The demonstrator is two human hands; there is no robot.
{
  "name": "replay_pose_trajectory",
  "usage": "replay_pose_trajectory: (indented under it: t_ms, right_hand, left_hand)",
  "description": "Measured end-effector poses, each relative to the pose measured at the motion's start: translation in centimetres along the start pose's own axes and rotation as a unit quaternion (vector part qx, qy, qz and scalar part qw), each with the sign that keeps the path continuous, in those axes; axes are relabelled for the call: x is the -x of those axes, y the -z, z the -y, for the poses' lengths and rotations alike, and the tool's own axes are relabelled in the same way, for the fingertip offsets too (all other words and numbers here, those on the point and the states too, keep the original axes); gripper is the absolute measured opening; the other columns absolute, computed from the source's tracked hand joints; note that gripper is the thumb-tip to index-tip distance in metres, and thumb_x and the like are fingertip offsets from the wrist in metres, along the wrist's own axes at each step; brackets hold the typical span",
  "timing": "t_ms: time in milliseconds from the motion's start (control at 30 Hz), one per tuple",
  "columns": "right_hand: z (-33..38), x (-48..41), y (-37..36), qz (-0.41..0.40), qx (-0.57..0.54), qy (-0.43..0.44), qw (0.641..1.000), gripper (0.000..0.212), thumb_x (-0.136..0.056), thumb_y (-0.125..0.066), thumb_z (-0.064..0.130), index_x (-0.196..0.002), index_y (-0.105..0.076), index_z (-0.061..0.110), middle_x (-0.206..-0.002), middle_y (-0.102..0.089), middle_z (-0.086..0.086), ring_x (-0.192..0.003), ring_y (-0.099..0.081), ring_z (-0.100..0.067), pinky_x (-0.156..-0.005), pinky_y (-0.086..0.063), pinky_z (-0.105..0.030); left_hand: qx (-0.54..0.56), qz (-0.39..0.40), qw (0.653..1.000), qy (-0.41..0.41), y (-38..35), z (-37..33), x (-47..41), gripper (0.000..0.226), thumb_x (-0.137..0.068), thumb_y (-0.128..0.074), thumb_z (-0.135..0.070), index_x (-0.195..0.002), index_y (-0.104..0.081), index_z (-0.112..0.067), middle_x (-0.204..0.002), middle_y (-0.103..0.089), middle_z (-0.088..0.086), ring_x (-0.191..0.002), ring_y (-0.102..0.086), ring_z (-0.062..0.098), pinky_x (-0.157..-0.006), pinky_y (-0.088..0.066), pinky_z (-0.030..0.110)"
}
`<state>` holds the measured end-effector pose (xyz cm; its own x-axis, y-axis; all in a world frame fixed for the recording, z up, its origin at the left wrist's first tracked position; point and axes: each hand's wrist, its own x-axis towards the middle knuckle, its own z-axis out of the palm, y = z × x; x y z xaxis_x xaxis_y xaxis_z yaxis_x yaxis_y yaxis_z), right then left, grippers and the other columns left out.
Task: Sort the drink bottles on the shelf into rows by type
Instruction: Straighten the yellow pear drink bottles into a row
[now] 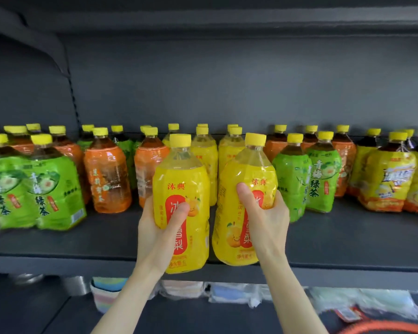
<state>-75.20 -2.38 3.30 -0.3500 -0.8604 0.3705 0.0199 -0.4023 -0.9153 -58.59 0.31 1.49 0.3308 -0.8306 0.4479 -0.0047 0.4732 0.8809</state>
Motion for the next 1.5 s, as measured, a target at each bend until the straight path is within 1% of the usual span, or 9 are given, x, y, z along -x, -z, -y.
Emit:
replay_pose_trajectory:
  t_ms: [167, 367, 567, 733, 800, 967, 1067, 1167, 1500]
  right_hand:
    - [-0.3, -0.8, -3.9, -0.009, 0.016, 0.005, 1.0, 0.064, -0.059, -0.072, 0.059, -0.109, -0.06, 0.021, -0.093, -0.067, 0.008, -0.08, -0.063, -0.003, -0.054, -0.047, -0.007]
    - [-2.0, -3.5, -5.3, -0.037, 0.05, 0.015, 0.998, 0.07, -0.055, -0.071, 0.061, -0.113, -0.054, 0.024, -0.092, -0.062, 0.015, -0.085, -0.06, -0.001, -0.06, -0.043, -0.013]
    - [-3.5, -5.8, -5.0, -0.038, 0.088, 0.036, 0.995, 0.074, -0.064, -0.076, 0.053, -0.124, -0.051, 0.018, -0.104, -0.062, 0.006, -0.09, -0.061, -0.011, -0.063, -0.043, -0.011]
    - [-4.3, -6.9, -4.1, 0.002, 0.065, 0.019, 0.998, 0.085, -0.055, -0.079, 0.053, -0.127, -0.047, 0.019, -0.11, -0.063, 0.004, -0.096, -0.064, -0.014, -0.073, -0.055, -0.025]
    - [-4.2, -7.3, -3.7, 0.031, 0.04, -0.009, 0.999, 0.093, -0.048, -0.079, 0.053, -0.128, -0.044, 0.02, -0.112, -0.064, 0.001, -0.097, -0.066, -0.016, -0.077, -0.058, -0.035]
    - [-4.1, -8.4, -3.7, 0.079, 0.024, -0.017, 0.996, 0.091, -0.053, -0.076, 0.045, -0.134, -0.042, 0.021, -0.115, -0.064, 0.003, -0.1, -0.065, -0.012, -0.071, -0.056, -0.022]
    - [-4.6, -8.8, -4.2, 0.073, 0.032, -0.007, 0.997, 0.091, -0.05, -0.077, 0.052, -0.13, -0.046, 0.022, -0.115, -0.065, 0.0, -0.101, -0.066, -0.016, -0.08, -0.057, -0.032]
    - [-4.9, -9.1, -4.1, 0.082, 0.038, -0.012, 0.996, 0.099, -0.046, -0.076, 0.057, -0.132, -0.046, 0.017, -0.116, -0.065, -0.003, -0.1, -0.066, -0.018, -0.081, -0.057, -0.034]
    - [-5.7, -9.7, -2.7, 0.158, 0.033, -0.034, 0.986, 0.072, -0.06, -0.076, 0.038, -0.125, -0.049, 0.024, -0.112, -0.067, 0.001, -0.099, -0.067, -0.015, -0.076, -0.057, -0.028]
  left_hand:
    - [0.003, 0.027, 1.0, 0.012, 1.7, 0.6, -4.1, 0.046, -0.072, -0.068, -0.053, -0.112, -0.049, -0.039, -0.106, -0.064, -0.011, -0.094, -0.065, 0.007, -0.066, -0.051, 0.017]
    - [0.002, 0.07, 0.997, 0.017, 0.4, 2.9, -7.9, 0.062, -0.07, -0.061, -0.051, -0.127, -0.047, -0.031, -0.111, -0.063, -0.012, -0.099, -0.063, 0.007, -0.066, -0.052, 0.012]
    - [-0.015, 0.107, 0.993, 0.035, -1.7, 4.7, -9.3, 0.065, -0.07, -0.063, -0.055, -0.126, -0.041, -0.032, -0.115, -0.057, -0.013, -0.102, -0.059, 0.005, -0.069, -0.051, 0.013]
    - [-0.09, 0.137, 0.986, 0.04, -1.7, 5.6, -10.8, 0.065, -0.07, -0.057, -0.067, -0.124, -0.032, -0.04, -0.13, -0.036, -0.008, -0.119, -0.042, 0.009, -0.095, -0.041, 0.03]
    - [-0.048, 0.167, 0.983, 0.056, -1.7, 5.6, -11.2, 0.068, -0.07, -0.058, -0.059, -0.129, -0.03, -0.041, -0.128, -0.045, -0.011, -0.117, -0.049, 0.009, -0.086, -0.046, 0.023]
    - [-0.028, 0.177, 0.982, 0.051, -2.3, 6.1, -11.7, 0.08, -0.071, -0.062, -0.049, -0.141, -0.028, -0.033, -0.124, -0.053, -0.014, -0.105, -0.054, -0.001, -0.072, -0.046, 0.012]
    - [-0.027, 0.164, 0.985, 0.048, -2.6, 6.3, -12.0, 0.079, -0.07, -0.064, -0.049, -0.14, -0.031, -0.032, -0.119, -0.054, -0.016, -0.101, -0.056, -0.001, -0.064, -0.049, 0.008]
    - [-0.027, 0.181, 0.981, 0.065, -2.4, 6.1, -12.3, 0.077, -0.07, -0.061, -0.05, -0.139, -0.029, -0.035, -0.118, -0.053, -0.017, -0.1, -0.054, -0.002, -0.069, -0.046, 0.011]
    - [-0.027, 0.172, 0.981, 0.09, -2.3, 6.5, -12.2, 0.087, -0.059, -0.073, -0.044, -0.136, -0.034, -0.033, -0.116, -0.056, -0.014, -0.104, -0.055, 0.004, -0.074, -0.046, 0.019]
